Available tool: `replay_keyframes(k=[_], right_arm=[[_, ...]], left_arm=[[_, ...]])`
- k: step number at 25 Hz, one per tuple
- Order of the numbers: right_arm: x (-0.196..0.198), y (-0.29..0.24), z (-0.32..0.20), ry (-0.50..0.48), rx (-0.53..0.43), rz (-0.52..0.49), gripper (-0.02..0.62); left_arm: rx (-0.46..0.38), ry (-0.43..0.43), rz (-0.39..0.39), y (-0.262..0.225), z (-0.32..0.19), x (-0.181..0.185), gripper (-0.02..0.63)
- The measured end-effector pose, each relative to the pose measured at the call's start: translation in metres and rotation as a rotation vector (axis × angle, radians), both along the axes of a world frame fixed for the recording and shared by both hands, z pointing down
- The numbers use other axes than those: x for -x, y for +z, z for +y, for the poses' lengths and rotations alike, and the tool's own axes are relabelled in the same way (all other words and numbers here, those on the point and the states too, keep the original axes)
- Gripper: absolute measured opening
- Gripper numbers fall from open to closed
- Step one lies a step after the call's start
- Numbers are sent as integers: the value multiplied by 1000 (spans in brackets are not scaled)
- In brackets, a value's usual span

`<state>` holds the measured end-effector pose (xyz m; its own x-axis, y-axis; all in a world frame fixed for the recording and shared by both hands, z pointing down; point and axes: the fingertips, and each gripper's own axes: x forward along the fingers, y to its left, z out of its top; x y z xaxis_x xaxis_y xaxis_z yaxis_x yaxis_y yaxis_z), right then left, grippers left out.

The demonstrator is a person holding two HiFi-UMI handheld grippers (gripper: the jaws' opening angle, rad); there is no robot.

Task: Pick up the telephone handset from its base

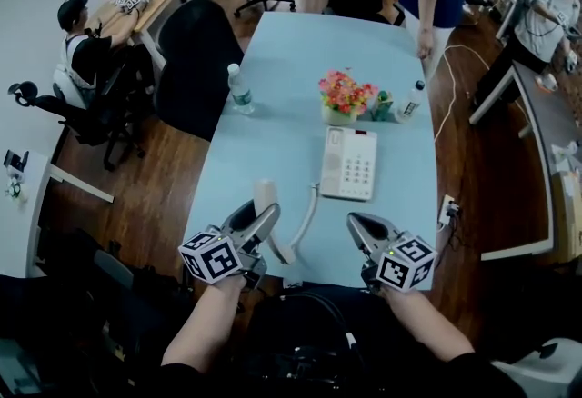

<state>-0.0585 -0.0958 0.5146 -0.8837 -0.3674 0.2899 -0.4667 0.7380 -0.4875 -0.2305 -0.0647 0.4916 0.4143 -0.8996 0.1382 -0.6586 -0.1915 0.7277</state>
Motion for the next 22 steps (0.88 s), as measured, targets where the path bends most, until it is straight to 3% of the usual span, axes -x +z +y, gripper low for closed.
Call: replay_keyframes(k=[10,13,22], right_arm=[[-8,7,4,22,-23,31,14],[-7,4,4,11,-28,39,14],[-7,5,3,-31,-35,71,14]], left_arm=[[20,68,8,6,-13,-13,239],[23,67,38,5,-16,-15,239],[15,43,17,6,-17,-16,239]])
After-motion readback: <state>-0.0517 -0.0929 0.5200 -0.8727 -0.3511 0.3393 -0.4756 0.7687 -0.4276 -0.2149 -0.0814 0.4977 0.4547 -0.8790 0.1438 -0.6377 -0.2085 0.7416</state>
